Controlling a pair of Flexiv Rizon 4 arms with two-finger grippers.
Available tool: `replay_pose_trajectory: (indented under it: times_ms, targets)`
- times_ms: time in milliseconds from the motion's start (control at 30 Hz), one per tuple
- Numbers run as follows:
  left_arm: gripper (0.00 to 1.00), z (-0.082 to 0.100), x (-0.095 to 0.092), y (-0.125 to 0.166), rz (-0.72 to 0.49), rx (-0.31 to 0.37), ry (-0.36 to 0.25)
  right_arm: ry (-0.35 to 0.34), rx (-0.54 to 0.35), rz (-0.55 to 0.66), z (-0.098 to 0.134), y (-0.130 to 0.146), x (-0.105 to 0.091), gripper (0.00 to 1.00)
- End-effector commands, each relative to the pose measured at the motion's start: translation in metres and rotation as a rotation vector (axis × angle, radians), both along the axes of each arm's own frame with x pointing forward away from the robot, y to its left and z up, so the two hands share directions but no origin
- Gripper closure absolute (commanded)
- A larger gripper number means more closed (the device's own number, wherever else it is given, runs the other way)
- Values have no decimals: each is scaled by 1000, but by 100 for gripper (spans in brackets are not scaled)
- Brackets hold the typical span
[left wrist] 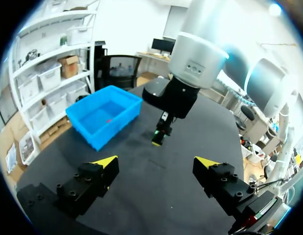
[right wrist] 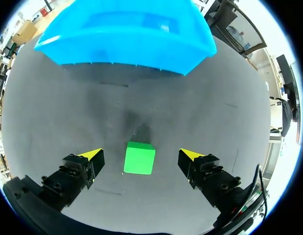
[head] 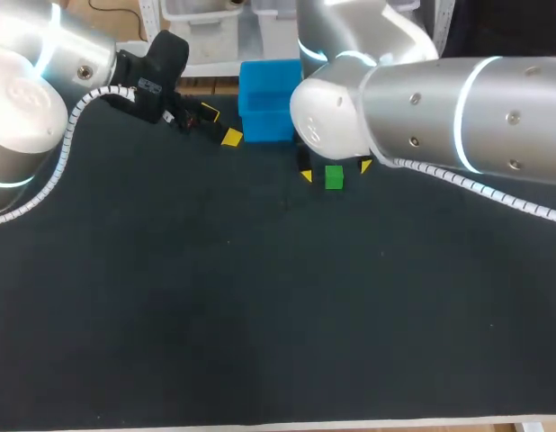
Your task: Use the left arm to pick the red cube and place it into the blue plastic box first, then use the right arm to grasp the green cube and put it into the same blue plastic box after the first action is fully finished.
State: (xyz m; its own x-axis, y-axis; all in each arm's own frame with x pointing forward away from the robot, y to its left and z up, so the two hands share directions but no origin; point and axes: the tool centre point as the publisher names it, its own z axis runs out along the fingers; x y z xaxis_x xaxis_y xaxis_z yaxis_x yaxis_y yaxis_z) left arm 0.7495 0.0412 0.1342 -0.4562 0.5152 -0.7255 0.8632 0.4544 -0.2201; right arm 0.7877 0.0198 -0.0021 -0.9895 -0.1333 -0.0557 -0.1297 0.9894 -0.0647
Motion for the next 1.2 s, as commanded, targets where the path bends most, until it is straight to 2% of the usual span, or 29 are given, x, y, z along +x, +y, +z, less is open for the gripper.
replay_pose_trajectory:
  times_ms: [33,633,667,700,733,767,1200]
  targets:
    - [0,-1,0,1,-3,-5,-3,13,1,1,-5,1,5,0]
    - [0,-1,0,1,-3,-5,-3,38,15,-17,-14,3,0,0]
    - [0,-1,0,1,-3,-5,-3,37,17,-18,-14,3,0,33]
    - [0,-1,0,1,-3,-5,-3,36,21,-23,-14,3,-1,72]
    - [0,-1,0,1,-3,-5,-3,37,24,-25,-15,3,-1,95]
    - [0,-1,0,1,-3,-5,-3,37,24,-25,-15,3,-1,100]
    - [0,-1,0,1,-3,-5,-3,44,18,-35,-14,2,-5,100]
